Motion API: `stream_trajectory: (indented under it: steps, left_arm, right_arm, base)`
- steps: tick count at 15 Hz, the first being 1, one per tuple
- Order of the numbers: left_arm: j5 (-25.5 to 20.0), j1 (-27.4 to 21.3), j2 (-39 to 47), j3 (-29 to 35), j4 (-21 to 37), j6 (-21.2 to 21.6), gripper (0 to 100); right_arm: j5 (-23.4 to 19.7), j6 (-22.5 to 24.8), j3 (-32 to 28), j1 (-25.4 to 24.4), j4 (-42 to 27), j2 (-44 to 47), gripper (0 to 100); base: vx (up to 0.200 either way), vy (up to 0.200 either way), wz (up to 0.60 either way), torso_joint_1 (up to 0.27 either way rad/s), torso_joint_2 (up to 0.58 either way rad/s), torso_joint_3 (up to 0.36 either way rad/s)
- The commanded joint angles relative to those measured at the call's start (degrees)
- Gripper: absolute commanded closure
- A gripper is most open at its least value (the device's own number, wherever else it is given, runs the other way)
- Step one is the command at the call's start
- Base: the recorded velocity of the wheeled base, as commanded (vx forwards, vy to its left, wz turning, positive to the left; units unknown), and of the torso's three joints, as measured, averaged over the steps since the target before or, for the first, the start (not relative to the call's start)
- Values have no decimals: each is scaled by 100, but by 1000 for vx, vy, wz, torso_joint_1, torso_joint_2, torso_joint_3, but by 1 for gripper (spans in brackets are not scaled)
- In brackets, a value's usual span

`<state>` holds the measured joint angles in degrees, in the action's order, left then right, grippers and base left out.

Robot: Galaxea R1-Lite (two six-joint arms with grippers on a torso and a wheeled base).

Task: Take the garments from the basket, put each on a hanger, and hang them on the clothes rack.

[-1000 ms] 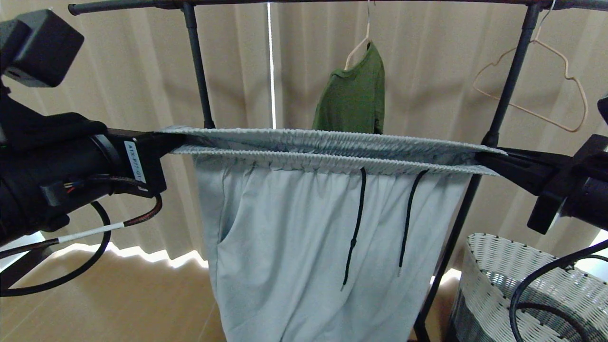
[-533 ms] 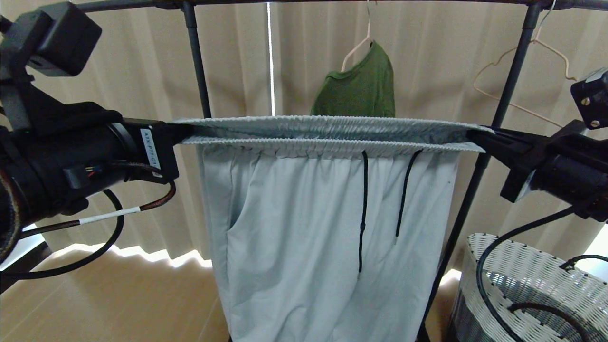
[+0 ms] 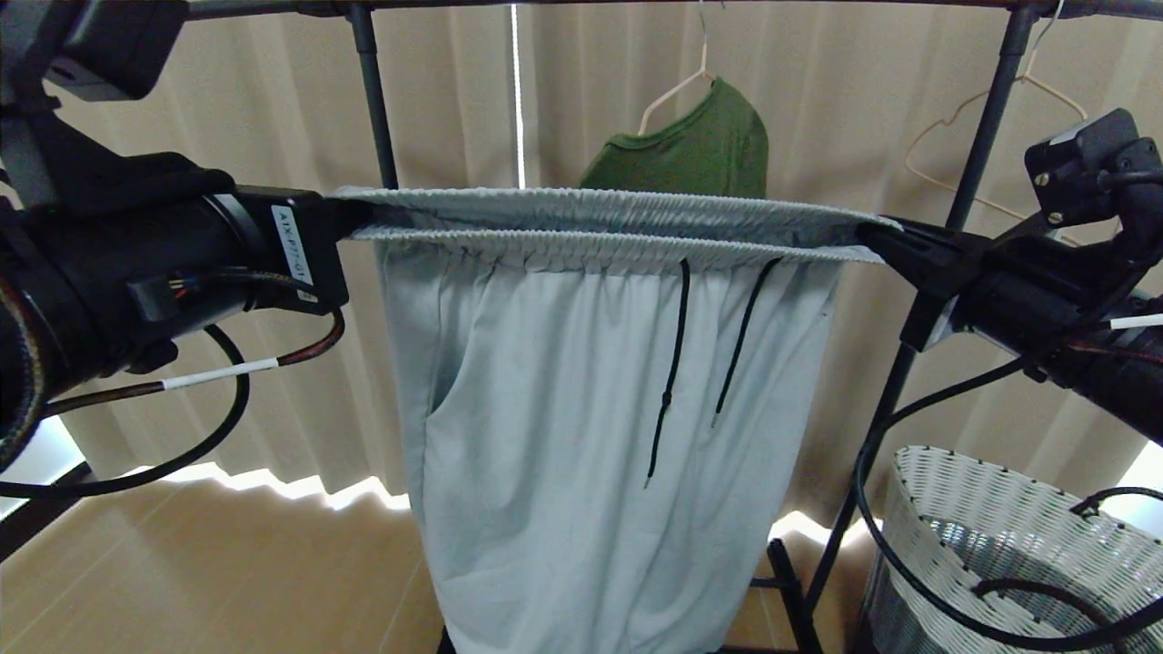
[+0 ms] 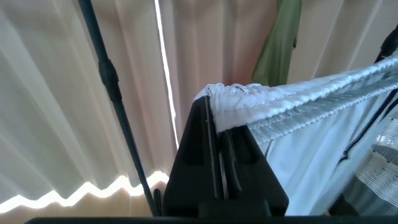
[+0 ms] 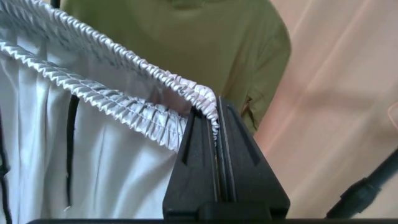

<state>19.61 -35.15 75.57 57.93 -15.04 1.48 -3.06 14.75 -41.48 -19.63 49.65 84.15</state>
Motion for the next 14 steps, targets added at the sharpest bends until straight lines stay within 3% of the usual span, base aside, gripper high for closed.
stream_trajectory:
  steps: [1, 4, 9, 11, 14]
  left_arm:
    - [7, 8, 19, 8, -7, 2, 100]
    - [7, 17, 98, 61, -7, 63, 100]
    - [25, 25, 810, 1115, -16, 81, 100]
    - [42, 34, 1276, 1739, -16, 81, 100]
    - [42, 148, 1619, 2056, -60, 63, 100]
  right_arm:
    - [25, 10, 35, -6, -8, -13, 100]
    - [25, 10, 141, -6, -61, -268, 100]
    - [-19, 10, 677, -41, -87, -1059, 100]
    - [-28, 2, 897, -410, -166, -1358, 100]
    - [-125, -7, 1178, -876, -615, -1806, 100]
  base:
    - [0, 0, 0, 0, 0, 0]
    - [0, 0, 0, 0, 0, 0]
    - [0, 0, 0, 0, 0, 0]
    - [0, 0, 0, 0, 0, 0]
    - [0, 0, 0, 0, 0, 0]
